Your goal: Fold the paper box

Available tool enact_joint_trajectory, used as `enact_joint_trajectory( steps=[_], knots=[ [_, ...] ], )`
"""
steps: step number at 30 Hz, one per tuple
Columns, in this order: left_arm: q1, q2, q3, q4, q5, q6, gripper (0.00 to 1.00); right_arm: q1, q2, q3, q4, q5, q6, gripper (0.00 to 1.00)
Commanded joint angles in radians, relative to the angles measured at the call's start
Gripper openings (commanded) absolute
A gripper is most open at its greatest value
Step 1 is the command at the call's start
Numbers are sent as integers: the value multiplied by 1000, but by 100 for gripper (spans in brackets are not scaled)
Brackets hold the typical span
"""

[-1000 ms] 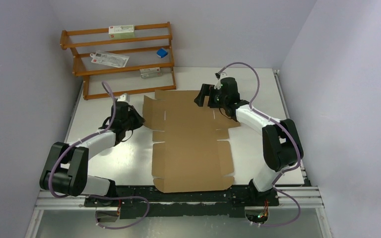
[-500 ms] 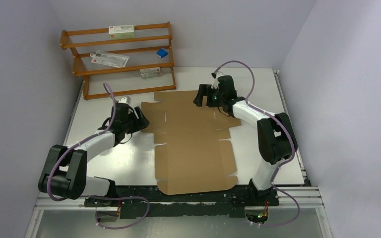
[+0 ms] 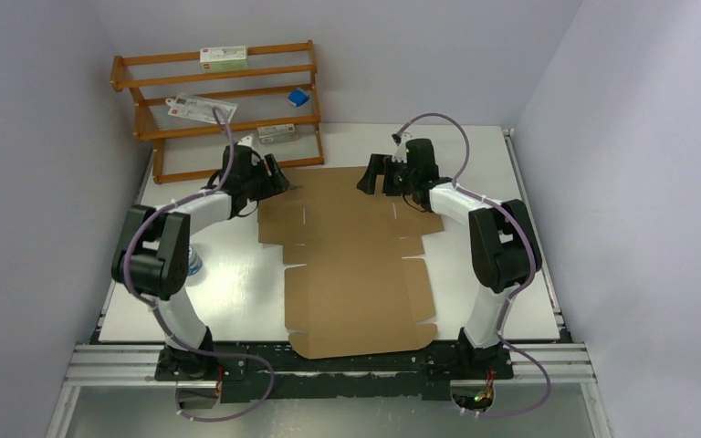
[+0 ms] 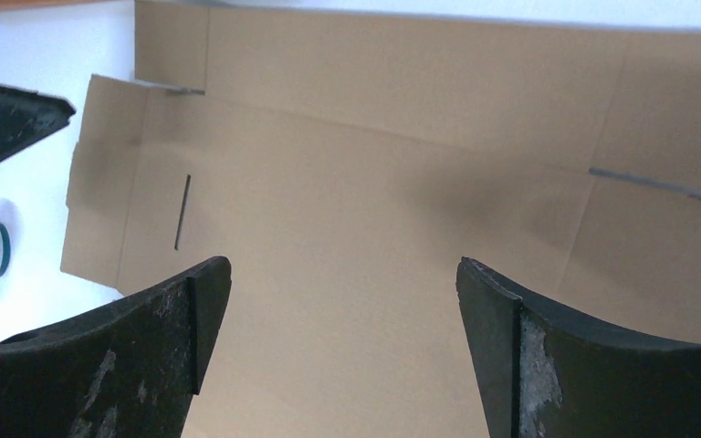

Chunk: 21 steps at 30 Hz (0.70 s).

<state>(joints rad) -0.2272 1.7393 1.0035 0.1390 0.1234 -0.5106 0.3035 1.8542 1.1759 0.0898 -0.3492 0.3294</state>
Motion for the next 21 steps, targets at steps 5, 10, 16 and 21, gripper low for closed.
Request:
enact_joint_trajectory(
  steps=[5, 10, 16, 21],
  knots=[
    [9, 158, 136, 87, 107, 32, 62, 8, -40, -58, 45, -22, -2, 98],
    [23, 250, 179, 135, 153, 2, 59, 9, -39, -59, 47, -29, -7, 99],
    [66, 305, 188, 184, 212, -12, 53, 9, -51, -72, 62, -35, -13, 98],
    [71, 330, 203, 240, 310, 0, 47, 11, -44, -69, 74, -56, -23, 98]
  ],
)
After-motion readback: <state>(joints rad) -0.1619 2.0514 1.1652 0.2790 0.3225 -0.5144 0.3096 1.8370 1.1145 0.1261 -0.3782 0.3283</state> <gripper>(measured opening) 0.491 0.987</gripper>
